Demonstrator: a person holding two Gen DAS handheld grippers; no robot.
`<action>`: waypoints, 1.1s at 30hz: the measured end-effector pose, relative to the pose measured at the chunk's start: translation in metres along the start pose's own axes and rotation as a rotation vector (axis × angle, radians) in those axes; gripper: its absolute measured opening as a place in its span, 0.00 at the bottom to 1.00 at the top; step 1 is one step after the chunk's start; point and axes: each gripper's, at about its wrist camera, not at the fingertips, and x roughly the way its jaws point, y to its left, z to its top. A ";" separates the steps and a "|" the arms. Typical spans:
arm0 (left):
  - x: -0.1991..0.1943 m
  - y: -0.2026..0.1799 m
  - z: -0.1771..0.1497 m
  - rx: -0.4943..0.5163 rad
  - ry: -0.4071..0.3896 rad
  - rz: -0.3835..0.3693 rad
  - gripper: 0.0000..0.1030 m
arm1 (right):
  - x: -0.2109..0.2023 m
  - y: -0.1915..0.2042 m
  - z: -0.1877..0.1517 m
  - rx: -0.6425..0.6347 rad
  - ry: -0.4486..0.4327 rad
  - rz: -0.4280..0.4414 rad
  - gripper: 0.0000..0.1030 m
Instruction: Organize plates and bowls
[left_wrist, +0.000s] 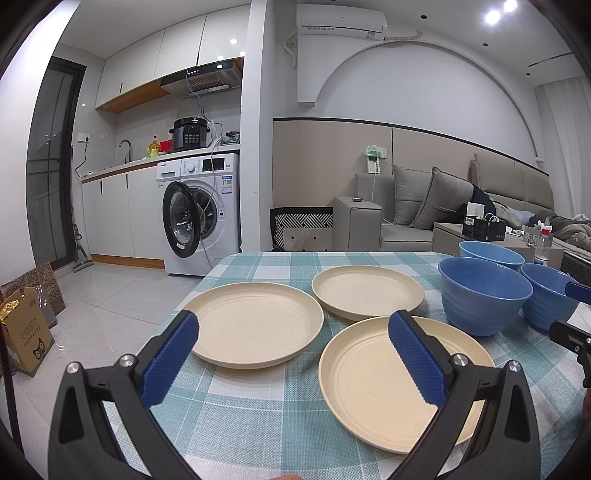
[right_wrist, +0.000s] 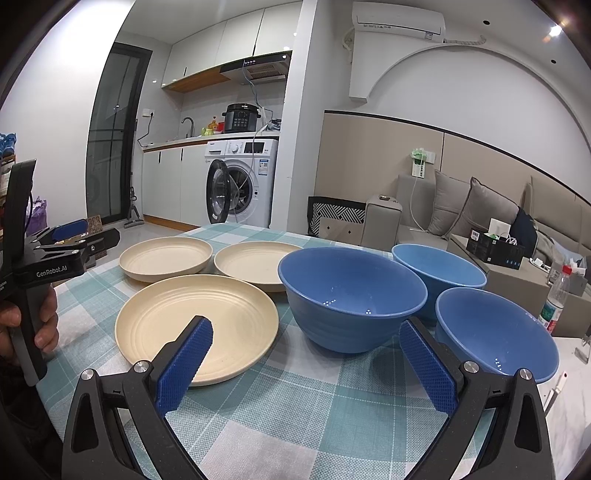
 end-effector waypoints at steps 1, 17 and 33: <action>0.000 0.000 0.000 -0.001 -0.001 0.000 1.00 | 0.000 0.000 0.000 0.000 -0.001 0.000 1.00; 0.001 0.000 0.000 0.000 -0.001 0.000 1.00 | -0.001 0.001 0.003 0.000 0.001 0.001 1.00; 0.000 0.000 0.000 0.000 -0.001 0.000 1.00 | -0.001 0.000 0.001 0.001 0.001 0.000 1.00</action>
